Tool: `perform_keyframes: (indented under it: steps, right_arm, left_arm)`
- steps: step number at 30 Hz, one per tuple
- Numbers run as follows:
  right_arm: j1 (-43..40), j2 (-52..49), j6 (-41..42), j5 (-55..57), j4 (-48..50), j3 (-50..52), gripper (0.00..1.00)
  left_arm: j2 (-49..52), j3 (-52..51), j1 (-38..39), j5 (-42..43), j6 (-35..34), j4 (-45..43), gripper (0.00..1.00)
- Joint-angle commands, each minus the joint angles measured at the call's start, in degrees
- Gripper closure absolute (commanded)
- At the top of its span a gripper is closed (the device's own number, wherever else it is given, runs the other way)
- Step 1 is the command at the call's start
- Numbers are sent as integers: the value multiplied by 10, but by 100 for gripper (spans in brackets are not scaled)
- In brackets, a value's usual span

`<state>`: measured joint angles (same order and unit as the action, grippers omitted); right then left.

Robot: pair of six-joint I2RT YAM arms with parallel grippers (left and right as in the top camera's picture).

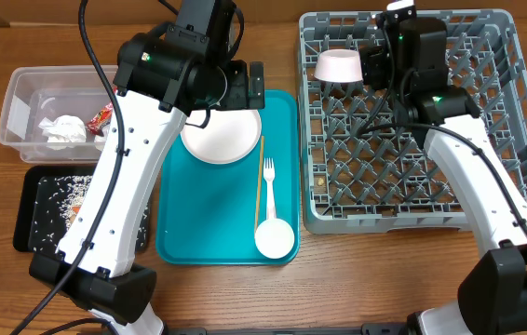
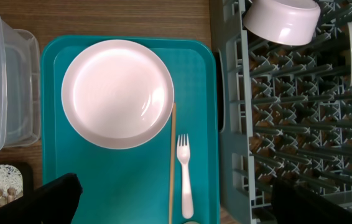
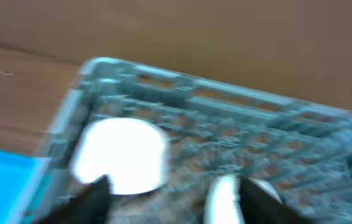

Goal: Sort waste into correct bins and load items into the dishwasher
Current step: 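Open the right gripper and raise it away from the white bowl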

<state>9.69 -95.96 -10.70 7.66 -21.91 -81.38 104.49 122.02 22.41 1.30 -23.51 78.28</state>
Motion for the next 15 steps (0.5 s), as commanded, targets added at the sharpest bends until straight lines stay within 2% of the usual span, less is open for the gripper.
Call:
perform_keyframes:
  steps: [1,2,3,7,15]
  right_arm:
    - [-1,7,82,-137,2,0,85]
    - [-1,7,82,-150,6,0,95]
    - [-1,7,83,-160,11,0,96]
    - [-1,-3,115,-159,42,0,96]
    - [-1,-83,127,-161,127,0,96]
  left_arm:
    - [-3,5,1,-2,10,1,0]
    - [-3,5,1,-2,10,1,0]
    - [-3,5,1,-2,10,1,0]
    - [-3,5,1,-2,10,1,0]
    - [-3,5,1,-2,10,1,0]
